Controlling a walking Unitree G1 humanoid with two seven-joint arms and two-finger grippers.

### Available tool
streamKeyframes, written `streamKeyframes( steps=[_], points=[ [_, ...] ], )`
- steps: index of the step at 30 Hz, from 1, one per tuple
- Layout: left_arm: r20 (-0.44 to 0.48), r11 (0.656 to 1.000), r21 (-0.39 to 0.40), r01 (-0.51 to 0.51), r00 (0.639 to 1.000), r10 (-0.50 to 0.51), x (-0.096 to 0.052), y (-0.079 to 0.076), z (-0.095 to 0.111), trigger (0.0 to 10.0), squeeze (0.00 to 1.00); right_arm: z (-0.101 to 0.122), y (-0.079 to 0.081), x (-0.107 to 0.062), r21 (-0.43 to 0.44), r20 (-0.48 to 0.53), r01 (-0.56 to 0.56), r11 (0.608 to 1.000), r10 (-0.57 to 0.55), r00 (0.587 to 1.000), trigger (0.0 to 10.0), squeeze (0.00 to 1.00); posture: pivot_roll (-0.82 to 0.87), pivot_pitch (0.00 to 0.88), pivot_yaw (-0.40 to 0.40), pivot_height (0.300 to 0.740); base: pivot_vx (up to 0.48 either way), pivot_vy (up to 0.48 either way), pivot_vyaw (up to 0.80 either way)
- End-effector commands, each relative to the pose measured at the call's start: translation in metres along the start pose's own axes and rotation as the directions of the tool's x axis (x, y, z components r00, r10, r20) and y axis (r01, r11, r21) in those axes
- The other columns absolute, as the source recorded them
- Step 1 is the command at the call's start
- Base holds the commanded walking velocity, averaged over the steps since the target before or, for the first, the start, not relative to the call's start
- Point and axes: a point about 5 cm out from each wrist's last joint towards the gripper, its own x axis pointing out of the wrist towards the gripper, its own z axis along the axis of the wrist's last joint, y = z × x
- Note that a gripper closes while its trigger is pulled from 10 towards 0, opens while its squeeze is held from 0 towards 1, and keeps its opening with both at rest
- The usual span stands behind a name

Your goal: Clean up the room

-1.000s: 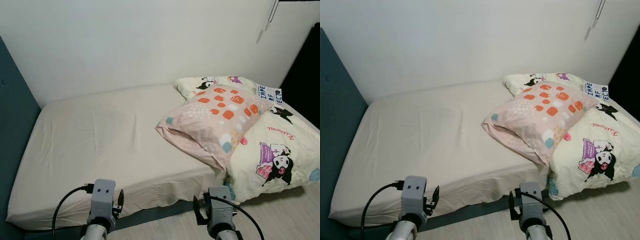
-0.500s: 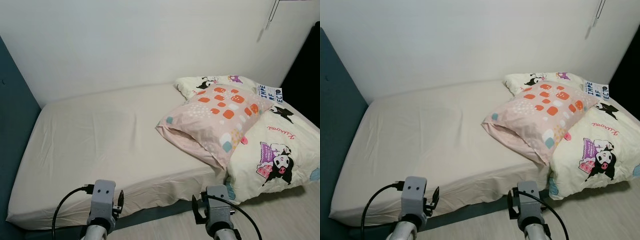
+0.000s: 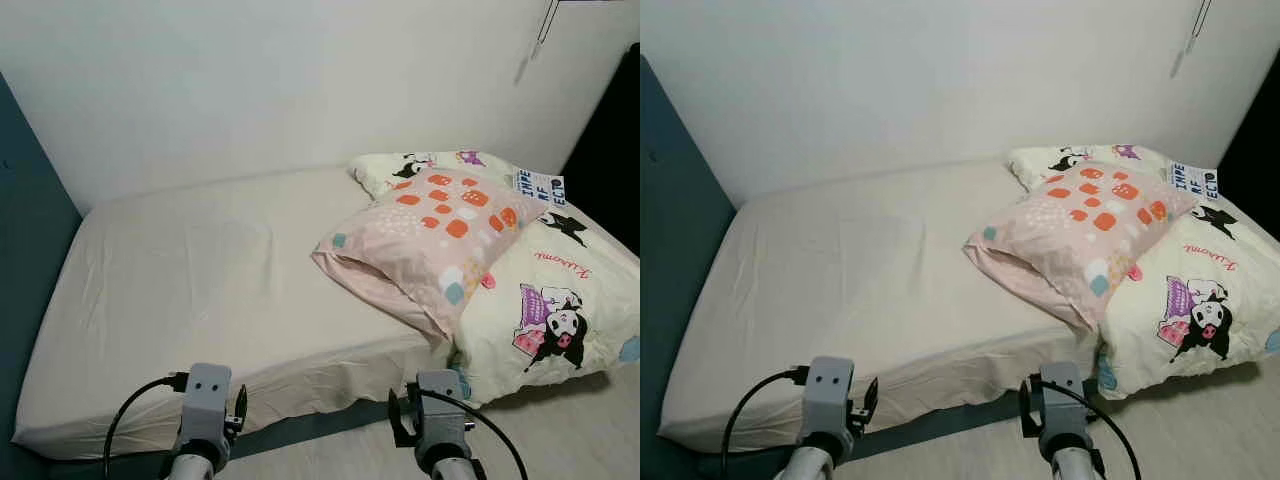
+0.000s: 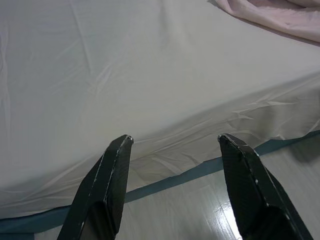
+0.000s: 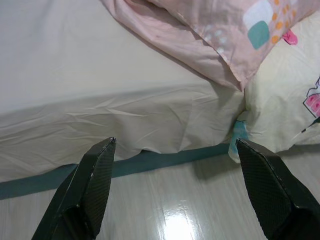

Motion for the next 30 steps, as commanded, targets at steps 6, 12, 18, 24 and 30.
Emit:
streamKeyframes(
  steps=[6, 12, 18, 24, 30],
  points=[
    [-0.025, 1.000, 0.005, 0.006, 1.000, -0.006, -0.0004, -0.0018, -0.0056, 10.0, 0.00, -0.0061, 0.0014, 0.0006, -0.025, -0.030, 0.002, 1.000, -0.003, 1.000, 10.0, 0.00, -0.04, 0.137, 0.006, 0.740, 0.000, 0.000, 0.00],
    [-0.029, 1.000, 0.010, 0.008, 1.000, -0.007, -0.0023, -0.0008, -0.0076, 10.0, 0.00, -0.0078, 0.0012, -0.0002, -0.040, -0.031, 0.007, 0.999, -0.009, 0.999, 10.0, 0.00, -0.04, 0.131, 0.007, 0.740, 0.000, 0.000, 0.00],
    [-0.029, 1.000, 0.014, 0.010, 1.000, -0.010, -0.0035, 0.0007, -0.0081, 10.0, 0.00, -0.0089, 0.0019, 0.0000, -0.002, -0.044, 0.011, 1.000, -0.011, 0.999, 10.0, 0.00, -0.03, 0.123, 0.010, 0.740, 0.000, 0.000, 0.00],
    [-0.033, 1.000, 0.013, 0.015, 0.999, -0.014, -0.0043, -0.0027, -0.0097, 10.0, 0.00, -0.0070, -0.0017, 0.0011, -0.054, -0.030, 0.003, 0.999, -0.005, 1.000, 10.0, 0.00, -0.04, 0.108, 0.001, 0.740, 0.000, 0.000, 0.00],
    [-0.020, 0.998, 0.043, 0.041, 0.999, -0.040, 0.0037, -0.0069, -0.0054, 10.0, 0.00, -0.0035, -0.0061, 0.0064, -0.059, -0.020, 0.010, 0.998, -0.011, 1.000, 10.0, 0.00, -0.04, 0.103, -0.006, 0.740, 0.000, 0.000, 0.00]
  ],
)
